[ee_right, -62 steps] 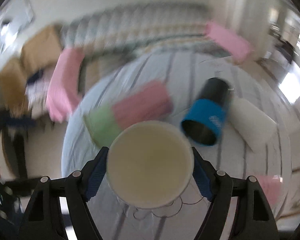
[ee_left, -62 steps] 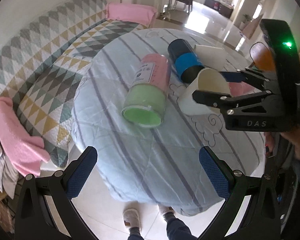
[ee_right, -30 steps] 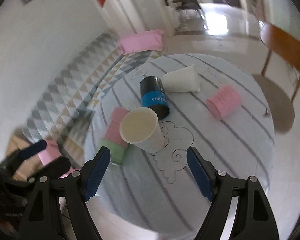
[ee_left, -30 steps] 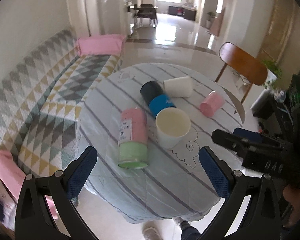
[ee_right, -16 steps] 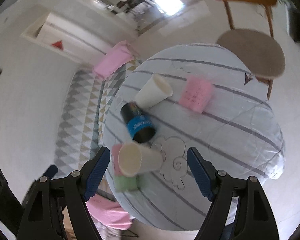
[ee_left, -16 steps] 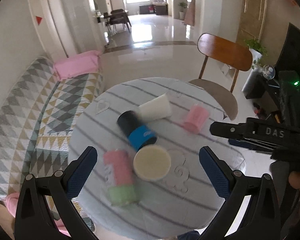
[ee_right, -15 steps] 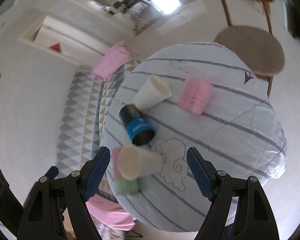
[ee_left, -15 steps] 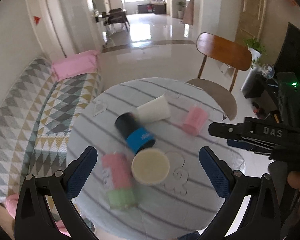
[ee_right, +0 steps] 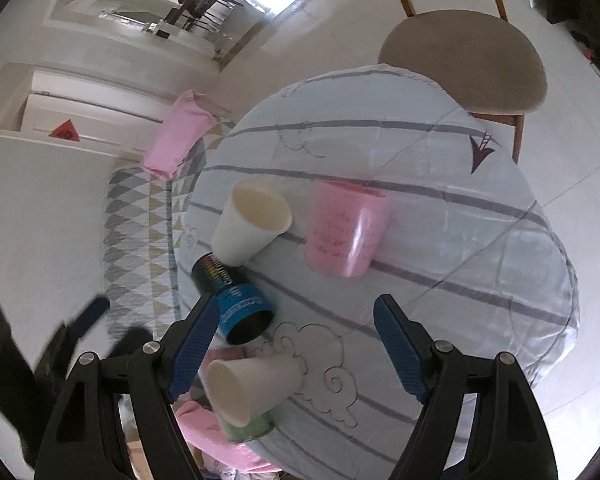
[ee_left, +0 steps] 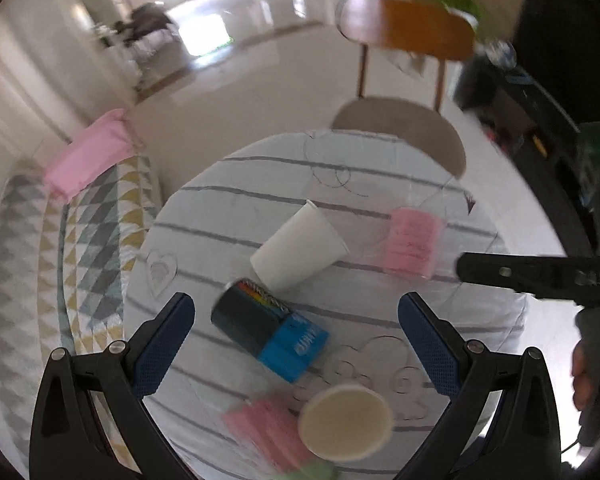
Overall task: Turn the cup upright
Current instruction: 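Move the left gripper to the second lying white paper cup and grasp it, then lift the white cup with the left gripper and rotate it rim-up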
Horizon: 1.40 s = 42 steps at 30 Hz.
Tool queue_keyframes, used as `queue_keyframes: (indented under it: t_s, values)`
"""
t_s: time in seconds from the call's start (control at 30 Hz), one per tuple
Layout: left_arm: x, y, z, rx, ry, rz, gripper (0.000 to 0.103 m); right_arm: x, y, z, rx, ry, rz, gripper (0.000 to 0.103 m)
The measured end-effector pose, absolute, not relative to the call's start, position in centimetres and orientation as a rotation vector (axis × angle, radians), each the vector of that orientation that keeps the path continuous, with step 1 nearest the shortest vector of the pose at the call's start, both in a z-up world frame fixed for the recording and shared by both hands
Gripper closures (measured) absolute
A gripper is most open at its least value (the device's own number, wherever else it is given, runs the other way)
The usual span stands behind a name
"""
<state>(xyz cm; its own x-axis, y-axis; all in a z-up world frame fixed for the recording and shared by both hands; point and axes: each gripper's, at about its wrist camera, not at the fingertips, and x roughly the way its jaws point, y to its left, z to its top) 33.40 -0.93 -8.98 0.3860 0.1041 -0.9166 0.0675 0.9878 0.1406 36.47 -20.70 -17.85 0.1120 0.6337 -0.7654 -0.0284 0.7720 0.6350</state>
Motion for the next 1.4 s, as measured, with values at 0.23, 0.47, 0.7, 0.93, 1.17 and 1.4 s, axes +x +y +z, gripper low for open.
queue_keyframes:
  t_s: [0.23,0.47,0.7,0.93,1.17,1.4]
  values:
    - [39.0,-0.7,-13.8,0.356,1.324,-0.190,0.000,37.7,-20.9,-17.2,0.484,1.318,0.409,0.023]
    - [41.9,-0.9,-18.9,0.486,1.413,-0.375,0.000,37.3,-20.6,-18.7,0.565,1.304,0.273,0.023]
    - [43.7,-1.0,-22.2,0.515,1.467,-0.480,0.023,36.0,-19.6,-20.1,0.611,1.304,0.195,0.023]
    - [44.9,0.6,-20.7,0.385,1.398,-0.528,0.036,35.7,-19.0,-20.8,0.630,1.316,0.158,0.023]
    - [44.7,3.9,-18.1,0.175,1.226,-0.530,0.036,36.8,-18.2,-20.4,0.590,1.323,0.171,0.023]
    - [45.0,6.2,-18.3,0.038,1.105,-0.450,0.036,37.6,-16.6,-20.2,0.481,1.316,0.199,0.023]
